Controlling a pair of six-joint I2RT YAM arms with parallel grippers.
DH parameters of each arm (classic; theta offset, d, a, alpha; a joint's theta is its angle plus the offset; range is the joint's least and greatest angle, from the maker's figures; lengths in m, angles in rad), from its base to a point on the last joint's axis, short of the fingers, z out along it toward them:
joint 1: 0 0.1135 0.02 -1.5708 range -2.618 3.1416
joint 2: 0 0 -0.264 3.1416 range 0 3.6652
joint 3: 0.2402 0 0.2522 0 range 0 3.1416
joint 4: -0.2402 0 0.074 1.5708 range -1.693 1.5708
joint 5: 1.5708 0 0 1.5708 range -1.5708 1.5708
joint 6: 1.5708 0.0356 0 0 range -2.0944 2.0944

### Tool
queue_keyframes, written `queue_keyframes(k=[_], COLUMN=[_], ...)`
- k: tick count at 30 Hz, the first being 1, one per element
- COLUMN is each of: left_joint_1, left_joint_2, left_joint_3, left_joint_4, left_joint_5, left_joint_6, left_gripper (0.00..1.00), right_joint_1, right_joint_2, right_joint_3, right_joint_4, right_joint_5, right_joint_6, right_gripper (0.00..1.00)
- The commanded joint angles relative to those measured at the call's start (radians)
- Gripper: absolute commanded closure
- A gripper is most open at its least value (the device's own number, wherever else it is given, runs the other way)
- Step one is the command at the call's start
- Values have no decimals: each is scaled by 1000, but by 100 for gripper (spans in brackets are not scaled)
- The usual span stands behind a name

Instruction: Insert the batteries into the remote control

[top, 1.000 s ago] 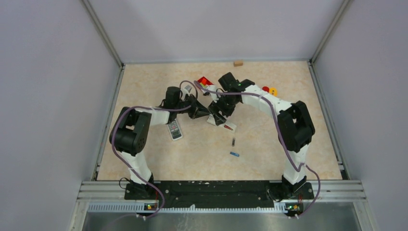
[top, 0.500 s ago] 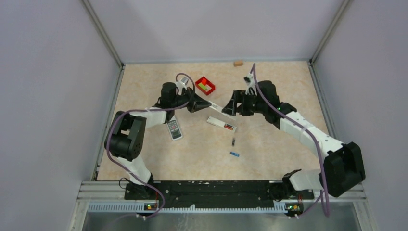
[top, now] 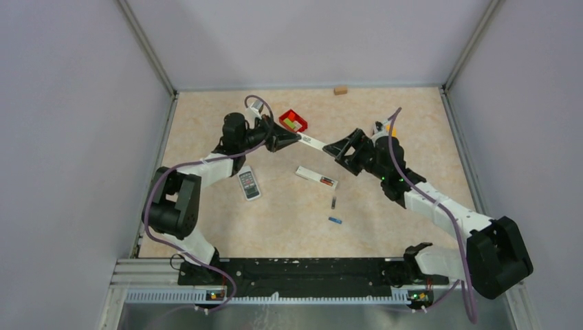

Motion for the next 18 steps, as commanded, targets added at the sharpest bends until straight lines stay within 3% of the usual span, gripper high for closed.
queue_keyframes(k=[1, 6, 10, 18], left_joint_1=[8, 21, 32, 46], left_joint_2=[-46, -53, -61, -80], left_joint_3=[0, -30, -48, -61], left_joint_4=[74, 154, 244, 281], left_joint_5=[32, 54, 70, 122], left_joint_6=[-28, -107, -179, -205], left_gripper=[100, 100, 100, 100], right_joint_1=[0, 0, 0, 0], right_joint_2=[-50, -53, -59, -83], right_joint_3=[-28, -43, -49, -75], right_joint_4=[220, 312, 351, 379], right_joint_5=[12, -28, -46, -47], right_joint_6=[66, 94, 106, 97], right_gripper=[24, 38, 56, 60])
